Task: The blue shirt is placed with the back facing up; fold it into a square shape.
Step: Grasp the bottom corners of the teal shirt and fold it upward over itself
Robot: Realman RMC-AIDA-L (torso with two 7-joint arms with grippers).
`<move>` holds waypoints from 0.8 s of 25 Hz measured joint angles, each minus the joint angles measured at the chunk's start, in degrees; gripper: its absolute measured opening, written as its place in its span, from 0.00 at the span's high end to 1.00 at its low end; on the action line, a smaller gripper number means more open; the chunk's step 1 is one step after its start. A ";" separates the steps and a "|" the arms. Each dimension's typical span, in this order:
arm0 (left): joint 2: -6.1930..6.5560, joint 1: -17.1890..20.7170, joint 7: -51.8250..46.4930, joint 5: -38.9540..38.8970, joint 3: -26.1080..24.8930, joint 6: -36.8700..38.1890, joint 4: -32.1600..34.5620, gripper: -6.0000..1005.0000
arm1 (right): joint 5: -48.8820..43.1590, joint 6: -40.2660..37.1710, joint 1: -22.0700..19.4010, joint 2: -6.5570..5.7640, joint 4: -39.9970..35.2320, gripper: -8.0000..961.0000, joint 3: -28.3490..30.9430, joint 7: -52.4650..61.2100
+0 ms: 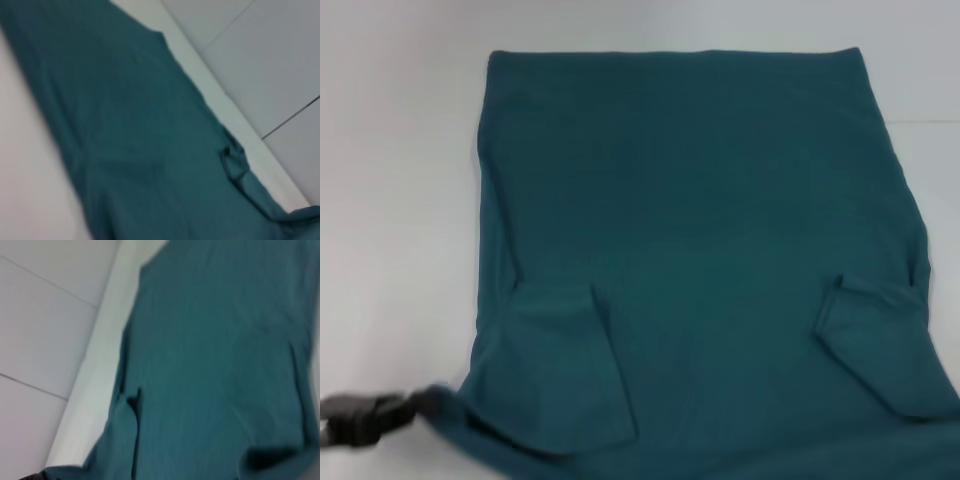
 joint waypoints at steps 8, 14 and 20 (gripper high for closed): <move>3.57 -13.05 -2.34 -1.80 -0.53 -10.22 -10.10 0.97 | 0.82 5.87 9.30 -0.14 0.12 0.96 1.31 1.77; 4.66 -19.54 -4.60 -7.44 -0.51 -21.10 -13.50 0.97 | 4.98 14.71 14.78 -0.57 0.46 0.96 1.24 1.90; 4.70 -23.33 -3.72 -13.45 0.11 -33.47 -17.13 0.97 | 5.26 27.29 21.68 -1.16 5.00 0.96 -0.93 0.34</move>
